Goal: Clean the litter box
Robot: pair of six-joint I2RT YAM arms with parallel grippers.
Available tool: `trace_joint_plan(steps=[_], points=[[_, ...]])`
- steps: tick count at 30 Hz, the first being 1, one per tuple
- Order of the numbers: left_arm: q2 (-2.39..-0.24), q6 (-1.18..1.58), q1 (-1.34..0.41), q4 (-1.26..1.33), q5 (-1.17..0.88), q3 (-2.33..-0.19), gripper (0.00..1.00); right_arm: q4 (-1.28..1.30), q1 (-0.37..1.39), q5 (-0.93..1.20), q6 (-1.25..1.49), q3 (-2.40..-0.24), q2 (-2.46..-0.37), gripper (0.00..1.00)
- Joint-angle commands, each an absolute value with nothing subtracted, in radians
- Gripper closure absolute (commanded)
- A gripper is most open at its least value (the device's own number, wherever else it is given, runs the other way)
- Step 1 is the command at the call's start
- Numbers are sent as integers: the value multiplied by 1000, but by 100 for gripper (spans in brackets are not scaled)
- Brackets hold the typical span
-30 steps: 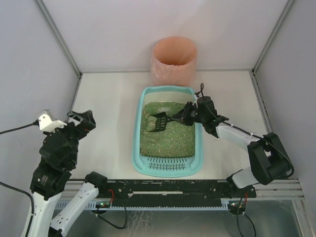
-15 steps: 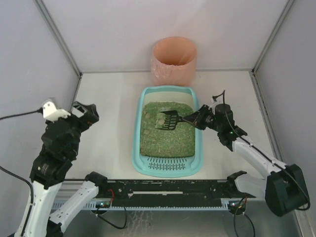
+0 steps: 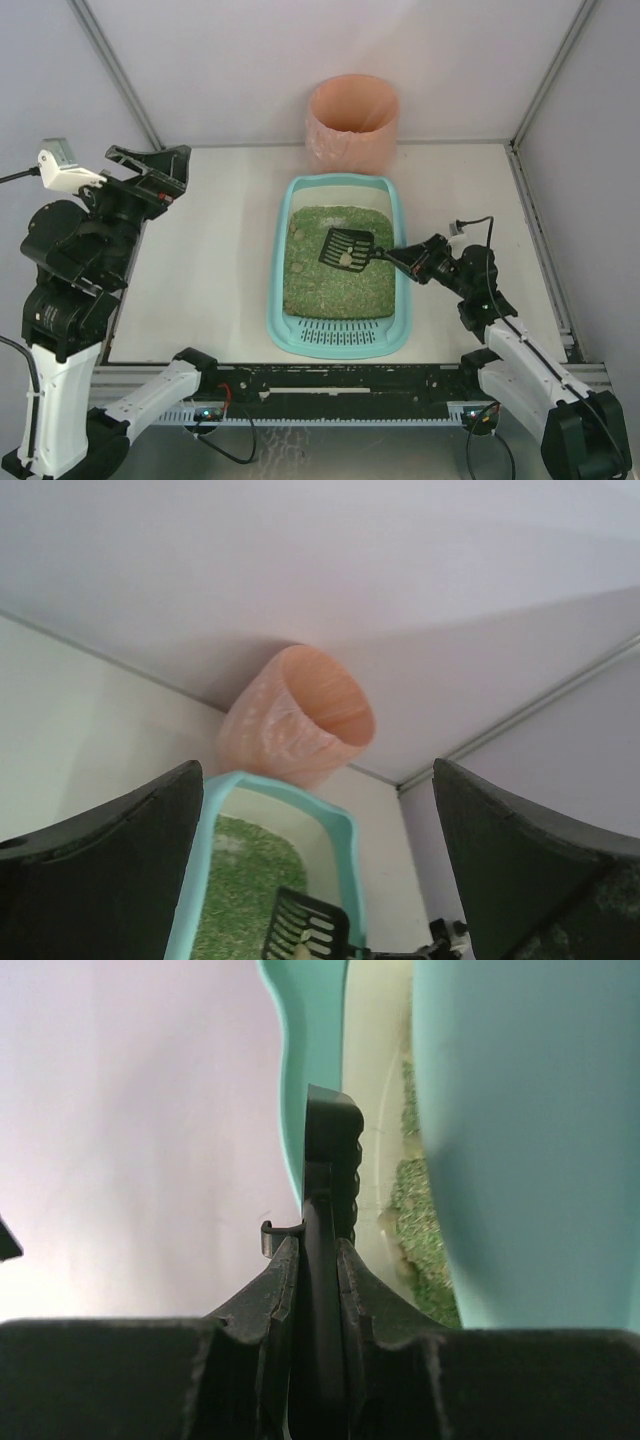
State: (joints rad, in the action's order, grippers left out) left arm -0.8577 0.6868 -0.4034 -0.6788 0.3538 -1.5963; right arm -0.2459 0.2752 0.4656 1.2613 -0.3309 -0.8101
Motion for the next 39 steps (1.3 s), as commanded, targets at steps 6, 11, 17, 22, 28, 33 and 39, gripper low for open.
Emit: trace_joint_plan(steps=[6,11,17,22,28,33,39], points=[[-889,803,-403,-558,226,-1618,0,-497,269,576,1426,-282,-841,100],[-874,815,-418,-568,198,-1589,0,-525,245,528,1489,-236,-837,100],[-828,844,-419,-489,196,-1532,0,-520,254,536,1467,-272,-874,100],[-827,824,-428,-495,183,-1520,0,-534,328,497,1438,-313,-920,100],[-758,649,-428,-672,339,-1415,0,-566,334,447,1466,-300,-933,100],[-652,537,-427,-690,457,-1258,0,-564,290,491,1454,-307,-937,100],[-594,494,-426,-714,516,-1122,0,-507,319,519,1383,-365,-931,100]])
